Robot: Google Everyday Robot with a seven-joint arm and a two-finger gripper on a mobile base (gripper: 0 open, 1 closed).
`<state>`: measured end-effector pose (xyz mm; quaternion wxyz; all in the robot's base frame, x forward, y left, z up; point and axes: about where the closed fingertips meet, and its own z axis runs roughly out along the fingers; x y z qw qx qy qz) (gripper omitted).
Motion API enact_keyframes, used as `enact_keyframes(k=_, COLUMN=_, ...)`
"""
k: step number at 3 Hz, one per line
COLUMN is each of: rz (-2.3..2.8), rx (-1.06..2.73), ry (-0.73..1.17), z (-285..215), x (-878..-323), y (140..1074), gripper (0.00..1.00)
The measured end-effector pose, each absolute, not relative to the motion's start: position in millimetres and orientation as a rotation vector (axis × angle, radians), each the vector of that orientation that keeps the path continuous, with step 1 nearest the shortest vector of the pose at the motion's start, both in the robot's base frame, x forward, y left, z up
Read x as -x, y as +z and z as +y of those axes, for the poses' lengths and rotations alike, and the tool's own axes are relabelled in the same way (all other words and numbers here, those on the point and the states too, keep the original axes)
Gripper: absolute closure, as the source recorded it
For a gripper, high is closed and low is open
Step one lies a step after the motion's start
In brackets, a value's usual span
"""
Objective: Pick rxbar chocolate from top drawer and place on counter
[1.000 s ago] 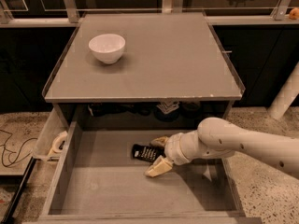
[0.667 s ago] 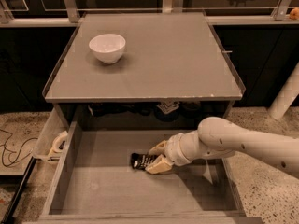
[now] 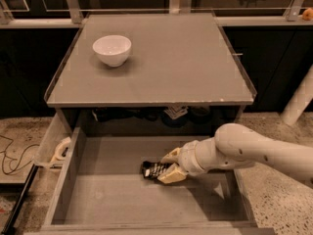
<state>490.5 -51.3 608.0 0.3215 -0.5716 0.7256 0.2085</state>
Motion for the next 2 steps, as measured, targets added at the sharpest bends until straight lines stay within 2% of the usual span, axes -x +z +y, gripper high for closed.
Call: enact_keyframes(k=2, rz=1.805, rx=1.486, ry=0.476, z=-89, x=-470, y=688, gripper=1.00)
